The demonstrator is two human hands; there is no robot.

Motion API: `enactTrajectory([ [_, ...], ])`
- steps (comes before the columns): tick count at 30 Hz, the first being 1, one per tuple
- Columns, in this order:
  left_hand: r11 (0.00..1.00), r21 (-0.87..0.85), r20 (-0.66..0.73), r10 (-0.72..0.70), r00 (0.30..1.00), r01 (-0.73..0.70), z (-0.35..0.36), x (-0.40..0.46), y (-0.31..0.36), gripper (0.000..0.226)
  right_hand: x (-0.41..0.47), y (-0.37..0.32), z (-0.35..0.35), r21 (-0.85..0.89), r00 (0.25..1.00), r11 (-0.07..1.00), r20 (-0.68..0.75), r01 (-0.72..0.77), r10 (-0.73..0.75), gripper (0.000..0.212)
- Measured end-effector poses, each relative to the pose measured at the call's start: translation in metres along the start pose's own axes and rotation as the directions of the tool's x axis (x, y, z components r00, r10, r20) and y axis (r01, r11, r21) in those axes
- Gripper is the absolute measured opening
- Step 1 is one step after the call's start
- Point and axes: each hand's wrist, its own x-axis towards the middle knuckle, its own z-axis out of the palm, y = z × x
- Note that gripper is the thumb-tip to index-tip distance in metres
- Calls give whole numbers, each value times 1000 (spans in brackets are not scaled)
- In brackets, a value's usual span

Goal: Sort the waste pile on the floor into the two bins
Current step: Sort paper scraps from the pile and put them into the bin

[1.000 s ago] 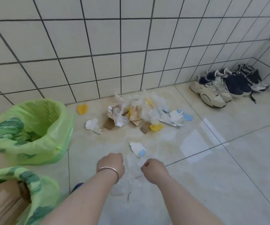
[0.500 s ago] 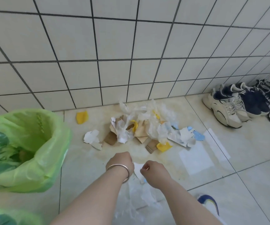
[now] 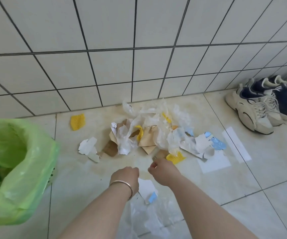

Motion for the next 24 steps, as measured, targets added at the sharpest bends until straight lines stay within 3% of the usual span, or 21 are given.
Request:
enactTrajectory([
  [4,998,30,37,50,998,-51,22,22,12,39,32,13,0,-63,1000,998,-8,15,-15,36],
  [10,998,49,31,28,999,-29,58,49,21,69,67,57,11,-134,998,990,30,-45,49,26],
  [16,995,90,48,46,998,-50,78,62,22,67,78,94,4,-188,992,975,16,-119,124,17],
  [20,999,-47,129,27,991,-22,73,72,25,54,85,102,-2,-136,990,981,8,-140,142,23],
  [24,923,-382,118,-2,993,47,58,84,28,33,82,99,2,-98,990,985,-20,-144,143,27],
])
